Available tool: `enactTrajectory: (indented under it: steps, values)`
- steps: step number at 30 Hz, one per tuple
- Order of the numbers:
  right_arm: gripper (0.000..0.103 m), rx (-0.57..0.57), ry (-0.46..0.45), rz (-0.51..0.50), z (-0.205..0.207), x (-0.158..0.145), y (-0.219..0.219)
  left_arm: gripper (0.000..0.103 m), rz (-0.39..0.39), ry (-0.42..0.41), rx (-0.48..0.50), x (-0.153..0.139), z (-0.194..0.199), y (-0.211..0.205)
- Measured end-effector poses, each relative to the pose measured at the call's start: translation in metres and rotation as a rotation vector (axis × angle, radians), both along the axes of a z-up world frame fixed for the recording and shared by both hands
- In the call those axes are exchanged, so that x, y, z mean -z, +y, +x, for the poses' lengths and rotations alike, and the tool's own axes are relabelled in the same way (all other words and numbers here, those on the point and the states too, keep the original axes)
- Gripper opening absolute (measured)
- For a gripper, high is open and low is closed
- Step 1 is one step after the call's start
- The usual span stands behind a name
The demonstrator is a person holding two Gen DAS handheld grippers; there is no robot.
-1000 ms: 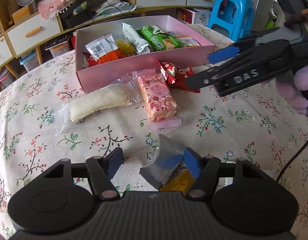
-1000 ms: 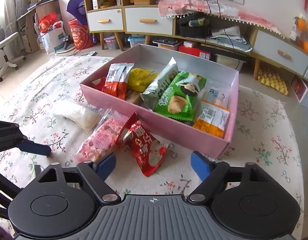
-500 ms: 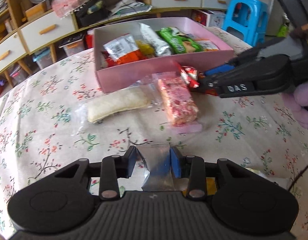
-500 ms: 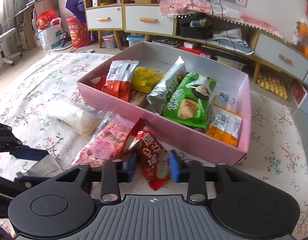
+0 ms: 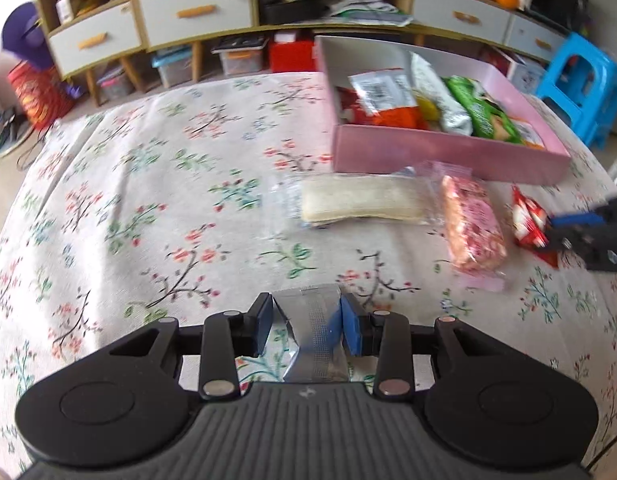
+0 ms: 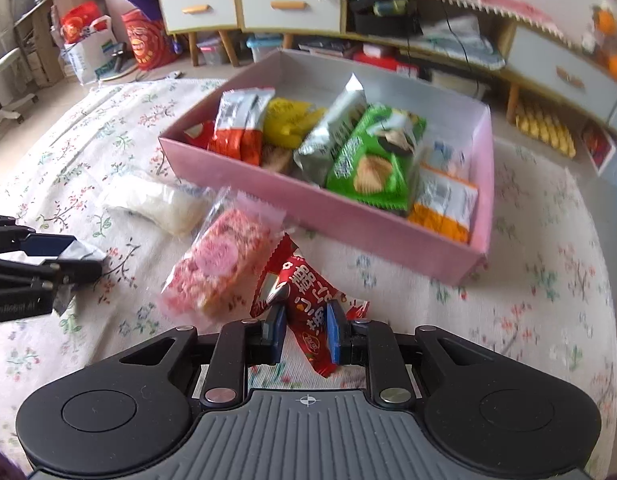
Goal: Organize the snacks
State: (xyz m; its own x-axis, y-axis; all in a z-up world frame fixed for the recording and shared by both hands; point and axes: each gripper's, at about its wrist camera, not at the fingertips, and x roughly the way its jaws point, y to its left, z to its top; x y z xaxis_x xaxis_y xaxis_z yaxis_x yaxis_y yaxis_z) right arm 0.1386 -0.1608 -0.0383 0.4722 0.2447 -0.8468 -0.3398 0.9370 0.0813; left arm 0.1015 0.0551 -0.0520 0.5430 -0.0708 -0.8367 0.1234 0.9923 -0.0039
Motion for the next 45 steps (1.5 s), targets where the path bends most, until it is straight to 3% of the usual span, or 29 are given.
enactTrajectory:
  steps: [5,9,11,13,17,22,25,27,29,30,38,45]
  values:
    - [0.02,0.058,0.141,0.083,-0.004,0.001,-0.014,0.036,-0.067,0.026,-0.043,-0.002,0.003,0.012]
    - [0.029,0.045,0.116,0.121,-0.01,-0.006,-0.016,0.052,-0.117,0.031,-0.04,-0.004,0.004,0.015]
    - [0.052,0.048,0.099,0.139,-0.01,-0.011,-0.017,0.058,-0.126,0.041,-0.029,-0.004,0.003,0.013]
    - [0.059,0.068,0.084,0.147,-0.01,-0.013,-0.019,0.061,-0.105,0.041,-0.016,-0.003,0.003,0.01]
    - [0.059,0.088,0.058,0.153,-0.004,-0.009,-0.015,0.063,0.001,0.032,0.029,0.001,0.003,0.001]
    - [0.059,0.069,0.011,0.086,-0.001,0.002,-0.004,0.062,0.051,0.026,0.076,0.003,-0.001,-0.005]
    - [0.059,0.08,0.001,0.047,0.0,0.009,-0.001,0.056,0.04,0.031,0.079,0.002,-0.001,-0.002]
    - [0.053,0.093,0.0,0.023,0.002,0.012,0.0,0.047,0.027,0.035,0.072,0.002,0.0,-0.001]
    - [0.034,0.107,0.007,0.009,0.003,0.014,-0.001,0.034,0.027,0.031,0.066,0.0,0.0,-0.001]
    - [0.033,0.112,0.007,0.008,0.003,0.014,-0.002,0.028,0.028,0.03,0.064,0.0,-0.001,-0.001]
    - [0.029,0.104,0.026,0.03,0.0,0.007,0.0,0.024,-0.013,0.039,0.026,-0.004,0.001,0.005]
    - [0.029,0.138,0.058,0.121,0.0,-0.007,-0.006,0.023,-0.094,0.03,-0.021,-0.014,0.005,0.012]
